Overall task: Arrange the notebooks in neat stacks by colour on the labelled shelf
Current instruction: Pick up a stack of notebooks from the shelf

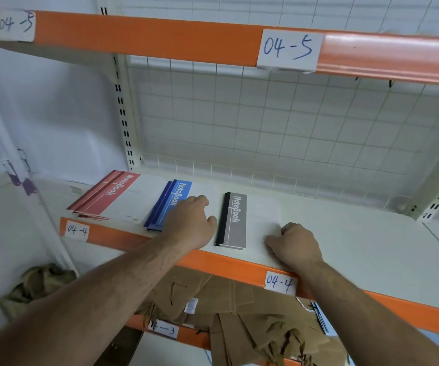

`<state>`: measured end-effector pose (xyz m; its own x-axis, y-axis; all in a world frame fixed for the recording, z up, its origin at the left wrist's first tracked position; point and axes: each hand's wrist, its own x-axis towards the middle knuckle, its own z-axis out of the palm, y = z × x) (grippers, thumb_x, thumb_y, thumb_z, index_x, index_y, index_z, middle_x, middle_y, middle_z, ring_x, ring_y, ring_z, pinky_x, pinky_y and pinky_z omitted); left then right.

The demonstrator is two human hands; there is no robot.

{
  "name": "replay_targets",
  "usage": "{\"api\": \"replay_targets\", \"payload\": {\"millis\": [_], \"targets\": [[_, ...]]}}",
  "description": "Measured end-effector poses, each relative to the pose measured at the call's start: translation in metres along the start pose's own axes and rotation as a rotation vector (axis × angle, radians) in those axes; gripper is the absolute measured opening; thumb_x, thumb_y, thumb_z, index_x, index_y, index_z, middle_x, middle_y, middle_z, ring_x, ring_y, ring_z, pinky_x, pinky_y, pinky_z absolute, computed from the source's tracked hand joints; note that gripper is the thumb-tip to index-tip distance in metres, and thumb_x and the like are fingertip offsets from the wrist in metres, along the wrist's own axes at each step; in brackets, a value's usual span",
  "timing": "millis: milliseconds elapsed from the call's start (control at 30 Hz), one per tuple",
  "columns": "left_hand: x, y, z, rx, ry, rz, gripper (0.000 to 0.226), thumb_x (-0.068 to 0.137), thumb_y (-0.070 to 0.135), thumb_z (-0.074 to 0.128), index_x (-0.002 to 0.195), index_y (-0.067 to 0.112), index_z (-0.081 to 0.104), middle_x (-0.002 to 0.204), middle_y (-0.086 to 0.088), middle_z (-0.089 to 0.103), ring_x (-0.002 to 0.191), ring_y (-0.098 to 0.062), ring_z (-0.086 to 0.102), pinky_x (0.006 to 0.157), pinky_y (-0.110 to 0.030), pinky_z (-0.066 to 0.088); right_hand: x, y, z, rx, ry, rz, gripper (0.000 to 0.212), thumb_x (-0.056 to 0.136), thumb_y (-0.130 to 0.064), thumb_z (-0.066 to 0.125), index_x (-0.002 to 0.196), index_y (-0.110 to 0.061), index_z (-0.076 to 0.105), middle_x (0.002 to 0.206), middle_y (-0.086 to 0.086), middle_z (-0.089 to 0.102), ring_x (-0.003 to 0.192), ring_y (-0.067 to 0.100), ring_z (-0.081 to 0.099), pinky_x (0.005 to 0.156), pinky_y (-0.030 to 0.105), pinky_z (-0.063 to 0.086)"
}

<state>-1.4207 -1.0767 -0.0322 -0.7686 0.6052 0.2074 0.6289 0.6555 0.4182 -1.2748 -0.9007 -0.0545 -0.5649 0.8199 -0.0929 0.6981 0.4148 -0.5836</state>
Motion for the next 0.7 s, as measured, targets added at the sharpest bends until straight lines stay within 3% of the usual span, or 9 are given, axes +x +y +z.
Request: {"api": "replay_targets", "payload": {"millis": [267, 400, 533, 633, 700], "targets": [[-0.001, 0.013, 0.001, 0.014, 0.004, -0.025, 0.047, 0.097, 0.037, 0.052, 0.14, 0.018, 0.048, 0.14, 0.001, 0.052, 0.123, -0.019, 0.049, 0.094, -0.037, 0.048, 0.005, 0.004, -0.001, -0.001, -0.024, -0.04, 0.04, 0.08, -0.039, 0.065, 0.106, -0.015, 0.047, 0.089, -0.001, 0.064, 0.083, 0.021, 0.062, 0.064, 0.03, 0.044], [-0.002, 0.018, 0.008, 0.02, -0.029, -0.004, 0.051, 0.098, 0.04, 0.051, 0.144, 0.017, 0.046, 0.145, 0.001, 0.049, 0.131, -0.019, 0.044, 0.104, -0.038, 0.042, 0.004, 0.004, -0.003, -0.014, -0.031, -0.048, 0.042, 0.083, -0.038, 0.065, 0.111, -0.014, 0.044, 0.082, -0.005, 0.053, 0.083, 0.021, 0.057, 0.065, 0.03, 0.041], [-0.006, 0.023, 0.014, 0.004, -0.061, 0.076, 0.052, 0.098, 0.042, 0.051, 0.143, 0.017, 0.047, 0.145, 0.001, 0.05, 0.135, -0.019, 0.04, 0.11, -0.036, 0.036, 0.003, 0.003, -0.002, 0.0, -0.029, -0.03, 0.044, 0.083, -0.038, 0.066, 0.112, -0.012, 0.046, 0.091, -0.001, 0.057, 0.083, 0.021, 0.056, 0.065, 0.031, 0.042], [-0.003, 0.028, 0.015, 0.015, -0.078, 0.178, 0.051, 0.098, 0.043, 0.051, 0.142, 0.019, 0.048, 0.143, 0.003, 0.052, 0.134, -0.02, 0.042, 0.108, -0.034, 0.036, -0.004, 0.002, -0.008, 0.126, -0.038, 0.006, 0.042, 0.086, -0.036, 0.065, 0.115, -0.012, 0.047, 0.087, -0.001, 0.064, 0.076, 0.016, 0.062, 0.061, 0.028, 0.046], [0.002, 0.033, 0.015, 0.027, -0.11, 0.234, 0.057, 0.098, 0.044, 0.048, 0.147, 0.017, 0.043, 0.151, 0.0, 0.045, 0.138, -0.02, 0.038, 0.112, -0.033, 0.032, -0.012, 0.005, -0.017, 0.165, 0.024, 0.033, 0.038, 0.09, -0.035, 0.061, 0.12, -0.013, 0.051, 0.09, -0.001, 0.068, 0.079, 0.016, 0.063, 0.063, 0.026, 0.045]]}}
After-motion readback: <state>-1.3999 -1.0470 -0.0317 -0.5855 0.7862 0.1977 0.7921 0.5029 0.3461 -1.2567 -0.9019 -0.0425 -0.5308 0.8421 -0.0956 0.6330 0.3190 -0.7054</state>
